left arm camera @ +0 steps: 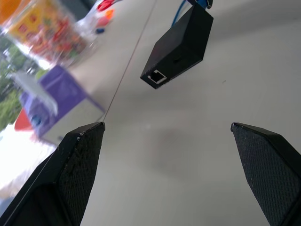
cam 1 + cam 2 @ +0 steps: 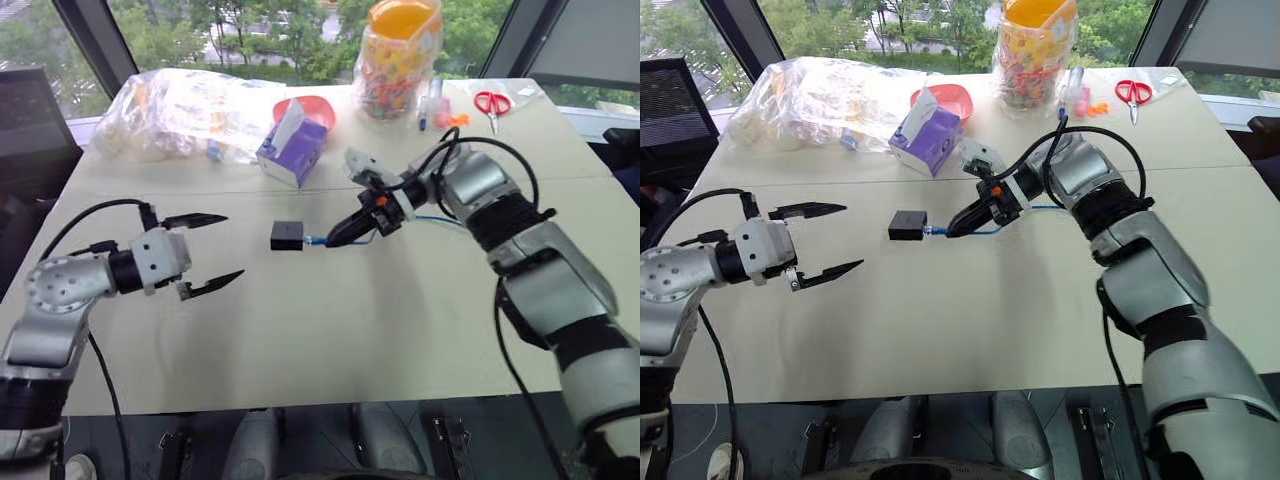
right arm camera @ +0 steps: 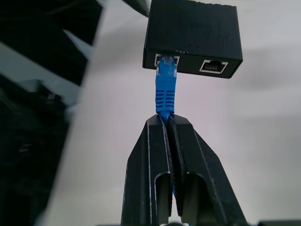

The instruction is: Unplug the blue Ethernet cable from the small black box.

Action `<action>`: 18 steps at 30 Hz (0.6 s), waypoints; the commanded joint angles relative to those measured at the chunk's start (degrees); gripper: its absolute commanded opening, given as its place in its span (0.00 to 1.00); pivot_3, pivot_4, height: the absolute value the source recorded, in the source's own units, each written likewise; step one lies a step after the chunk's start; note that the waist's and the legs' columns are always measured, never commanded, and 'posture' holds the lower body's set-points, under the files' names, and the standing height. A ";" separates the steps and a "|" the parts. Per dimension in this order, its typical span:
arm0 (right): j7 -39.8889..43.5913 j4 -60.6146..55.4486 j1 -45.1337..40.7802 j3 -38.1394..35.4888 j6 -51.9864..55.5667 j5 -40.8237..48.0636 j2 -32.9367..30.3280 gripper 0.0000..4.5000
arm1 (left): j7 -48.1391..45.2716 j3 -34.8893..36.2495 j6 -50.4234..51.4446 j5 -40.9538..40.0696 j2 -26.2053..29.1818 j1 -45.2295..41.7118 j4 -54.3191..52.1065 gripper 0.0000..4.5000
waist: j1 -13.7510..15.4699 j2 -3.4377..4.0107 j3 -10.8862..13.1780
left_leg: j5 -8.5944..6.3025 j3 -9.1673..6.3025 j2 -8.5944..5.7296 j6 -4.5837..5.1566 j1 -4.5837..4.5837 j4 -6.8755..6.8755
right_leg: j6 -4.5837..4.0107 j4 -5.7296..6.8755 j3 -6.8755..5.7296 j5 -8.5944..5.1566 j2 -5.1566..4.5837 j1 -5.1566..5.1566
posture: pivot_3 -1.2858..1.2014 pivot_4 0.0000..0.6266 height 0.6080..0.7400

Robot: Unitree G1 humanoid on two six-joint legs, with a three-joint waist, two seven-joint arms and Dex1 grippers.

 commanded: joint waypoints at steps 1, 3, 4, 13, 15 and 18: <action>0.43 -7.16 -1.45 2.84 5.17 8.36 -2.35 0.01 | -1.73 -0.75 -2.77 -0.17 0.07 -1.44 0.55 1.00 | 0.10 0.00 0.01 | 0.00 0.00 0.01 0.00 0.00 -0.01 | 0.00 0.09 0.00 0.00 0.02 -0.07 | 0.52 0.24 1.00; 0.43 -9.22 -2.23 3.35 10.49 12.65 -2.95 0.01 | -2.08 -1.36 -2.95 -0.42 -0.14 -1.91 0.56 1.00 | 0.13 -0.01 0.02 | 0.00 0.00 0.01 0.01 0.00 0.01 | -0.04 0.28 0.00 -0.03 0.02 -0.15 | 0.52 0.24 1.00; 0.43 -9.71 -2.51 3.48 12.21 13.99 -3.10 0.01 | -2.15 -1.50 -3.05 -0.47 -0.18 -1.99 0.55 1.00 | 0.15 -0.01 0.02 | 0.00 -0.01 0.01 0.01 0.00 0.01 | -0.06 0.32 0.00 -0.04 0.02 -0.17 | 0.52 0.24 1.00; 0.43 -6.18 -7.66 8.98 31.61 24.25 -2.27 0.01 | 1.16 -1.11 3.09 -3.11 -2.02 -0.08 -5.55 1.00 | 0.29 -0.02 0.03 | 0.01 -0.01 0.01 0.01 -0.02 0.12 | -0.07 0.35 0.00 -0.05 0.00 -0.16 | 0.52 0.24 1.00; 0.43 -4.85 -8.28 9.30 33.36 24.96 -1.44 0.01 | 2.08 -0.83 5.16 -3.82 -2.29 0.99 -7.42 1.00 | 0.16 -0.02 0.04 | 0.01 0.00 0.00 0.01 -0.03 0.12 | -0.07 0.37 0.02 -0.04 0.00 -0.20 | 0.52 0.24 1.00; 0.43 -4.96 -8.67 10.66 34.56 25.57 -1.28 0.01 | 2.22 -0.70 7.41 -4.74 -2.22 3.16 -10.64 1.00 | 0.26 -0.03 0.04 | 0.01 -0.03 0.01 0.01 -0.03 0.11 | -0.07 0.42 -0.01 -0.05 0.02 -0.21 | 0.52 0.24 1.00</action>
